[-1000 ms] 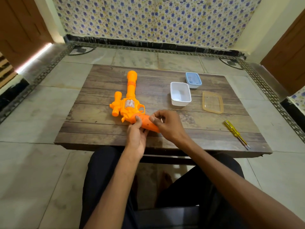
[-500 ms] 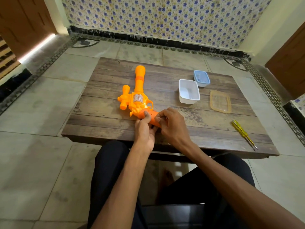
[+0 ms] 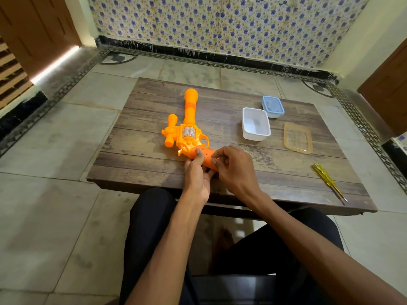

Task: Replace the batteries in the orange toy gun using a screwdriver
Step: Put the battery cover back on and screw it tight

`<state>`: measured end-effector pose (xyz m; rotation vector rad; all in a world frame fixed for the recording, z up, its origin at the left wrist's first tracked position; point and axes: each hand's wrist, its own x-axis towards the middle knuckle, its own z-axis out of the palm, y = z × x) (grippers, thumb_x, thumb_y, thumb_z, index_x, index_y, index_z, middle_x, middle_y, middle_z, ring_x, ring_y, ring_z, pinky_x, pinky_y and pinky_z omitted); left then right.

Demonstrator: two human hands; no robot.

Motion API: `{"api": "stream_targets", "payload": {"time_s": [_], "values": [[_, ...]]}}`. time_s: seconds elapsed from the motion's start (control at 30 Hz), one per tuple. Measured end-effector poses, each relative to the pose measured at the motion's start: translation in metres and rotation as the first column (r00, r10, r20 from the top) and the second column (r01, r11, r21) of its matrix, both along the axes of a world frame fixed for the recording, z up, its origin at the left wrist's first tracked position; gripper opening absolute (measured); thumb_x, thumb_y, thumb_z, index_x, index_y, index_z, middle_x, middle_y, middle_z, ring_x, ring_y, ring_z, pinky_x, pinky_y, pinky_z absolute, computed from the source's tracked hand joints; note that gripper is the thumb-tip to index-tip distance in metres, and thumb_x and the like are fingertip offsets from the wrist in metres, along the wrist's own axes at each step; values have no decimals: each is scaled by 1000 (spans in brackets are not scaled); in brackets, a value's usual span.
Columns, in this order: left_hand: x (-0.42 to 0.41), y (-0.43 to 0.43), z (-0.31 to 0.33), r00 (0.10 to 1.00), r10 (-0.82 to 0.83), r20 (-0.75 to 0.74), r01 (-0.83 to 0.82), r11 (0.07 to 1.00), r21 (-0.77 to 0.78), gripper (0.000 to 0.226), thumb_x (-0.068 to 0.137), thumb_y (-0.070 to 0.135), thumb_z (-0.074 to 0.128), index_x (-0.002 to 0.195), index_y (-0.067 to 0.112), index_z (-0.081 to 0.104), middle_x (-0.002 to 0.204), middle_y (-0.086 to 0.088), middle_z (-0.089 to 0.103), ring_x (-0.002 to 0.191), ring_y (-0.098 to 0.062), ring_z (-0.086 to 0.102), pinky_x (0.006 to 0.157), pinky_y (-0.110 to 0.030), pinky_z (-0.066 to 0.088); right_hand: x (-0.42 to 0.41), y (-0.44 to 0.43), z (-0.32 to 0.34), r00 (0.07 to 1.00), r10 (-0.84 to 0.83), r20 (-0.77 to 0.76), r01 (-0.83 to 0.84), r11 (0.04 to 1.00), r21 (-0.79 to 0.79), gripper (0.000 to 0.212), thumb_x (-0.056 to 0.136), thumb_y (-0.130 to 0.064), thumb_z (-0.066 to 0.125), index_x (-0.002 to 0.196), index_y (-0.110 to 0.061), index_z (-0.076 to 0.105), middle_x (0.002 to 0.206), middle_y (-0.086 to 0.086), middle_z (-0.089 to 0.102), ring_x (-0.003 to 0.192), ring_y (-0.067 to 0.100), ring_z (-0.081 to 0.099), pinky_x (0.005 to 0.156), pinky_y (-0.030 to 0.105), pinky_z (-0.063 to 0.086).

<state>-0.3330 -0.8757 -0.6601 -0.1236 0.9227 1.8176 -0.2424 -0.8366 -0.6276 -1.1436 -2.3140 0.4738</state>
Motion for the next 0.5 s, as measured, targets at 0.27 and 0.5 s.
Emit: {"api": "stream_targets", "payload": {"time_s": [0.27, 0.5], "values": [[1, 0, -1, 999, -21, -44, 21, 1000, -3, 44, 102, 25, 52, 142, 8, 44, 135, -22, 57, 119, -35, 61, 87, -43, 58, 6, 4, 5, 990, -47, -131, 22, 982, -186, 6, 79, -18, 76, 82, -19, 71, 65, -11, 61, 57, 2, 54, 54, 15, 44], [2, -1, 2, 997, 5, -75, -5, 1000, -6, 44, 102, 22, 52, 143, 8, 43, 135, -18, 57, 113, -26, 61, 84, -40, 56, 17, 10, 4, 982, -70, -175, 29, 974, -226, 13, 72, -22, 83, 74, -22, 70, 65, -7, 64, 58, 4, 56, 53, 16, 47]]}}
